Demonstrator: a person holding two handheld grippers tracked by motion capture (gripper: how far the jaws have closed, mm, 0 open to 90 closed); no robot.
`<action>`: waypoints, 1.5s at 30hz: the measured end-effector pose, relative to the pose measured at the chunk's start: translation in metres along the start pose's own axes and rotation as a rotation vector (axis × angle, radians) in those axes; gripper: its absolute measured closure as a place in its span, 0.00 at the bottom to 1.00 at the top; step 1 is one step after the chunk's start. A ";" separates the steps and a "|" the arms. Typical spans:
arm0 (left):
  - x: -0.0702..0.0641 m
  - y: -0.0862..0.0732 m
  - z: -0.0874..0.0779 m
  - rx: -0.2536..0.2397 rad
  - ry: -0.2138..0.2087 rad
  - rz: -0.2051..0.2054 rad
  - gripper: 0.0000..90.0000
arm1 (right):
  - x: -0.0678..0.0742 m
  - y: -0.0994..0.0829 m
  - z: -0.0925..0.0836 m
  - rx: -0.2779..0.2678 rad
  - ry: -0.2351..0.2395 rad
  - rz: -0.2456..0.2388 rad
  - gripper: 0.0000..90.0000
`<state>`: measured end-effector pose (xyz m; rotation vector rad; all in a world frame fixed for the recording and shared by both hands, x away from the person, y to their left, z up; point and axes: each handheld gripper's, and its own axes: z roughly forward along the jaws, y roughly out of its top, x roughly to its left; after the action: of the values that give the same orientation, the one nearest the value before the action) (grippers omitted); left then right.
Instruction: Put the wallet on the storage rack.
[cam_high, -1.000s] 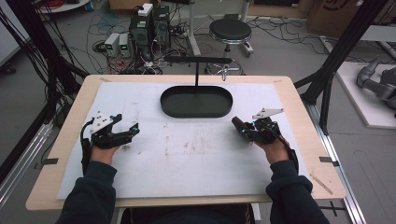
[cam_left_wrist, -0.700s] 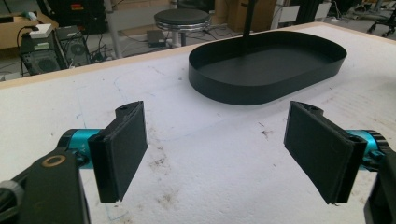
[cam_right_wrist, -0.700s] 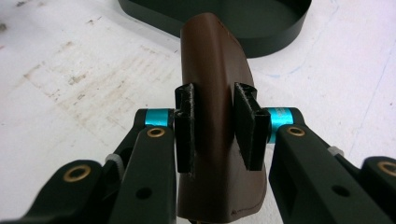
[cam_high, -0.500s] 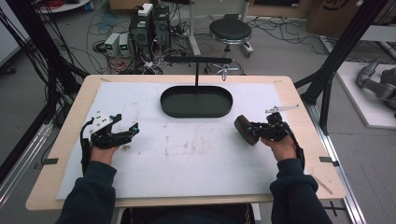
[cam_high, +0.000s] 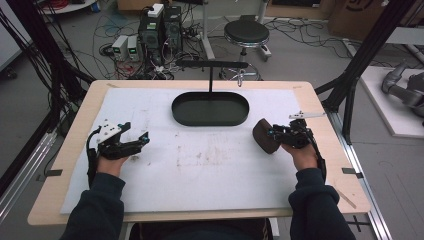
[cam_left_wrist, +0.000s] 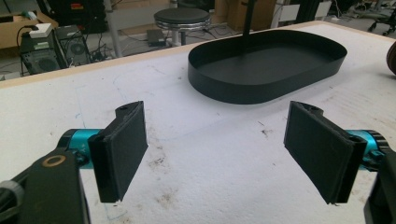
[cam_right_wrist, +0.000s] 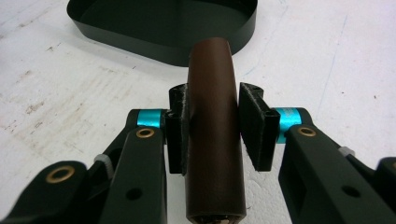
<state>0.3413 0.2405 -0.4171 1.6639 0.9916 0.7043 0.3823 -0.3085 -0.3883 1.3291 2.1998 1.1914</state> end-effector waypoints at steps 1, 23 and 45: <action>0.000 0.000 0.000 0.000 0.000 0.000 0.24 | 0.000 0.000 0.000 -0.001 0.002 -0.004 0.71; 0.000 0.000 0.000 0.000 0.000 0.001 0.24 | 0.018 -0.011 0.036 0.124 -0.082 -0.203 0.34; 0.001 0.000 0.000 -0.001 -0.005 -0.007 0.24 | 0.047 0.037 0.035 -0.031 0.095 -0.240 0.71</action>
<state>0.3420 0.2415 -0.4176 1.6601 0.9930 0.6957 0.4009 -0.2431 -0.3740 0.9815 2.3179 1.2122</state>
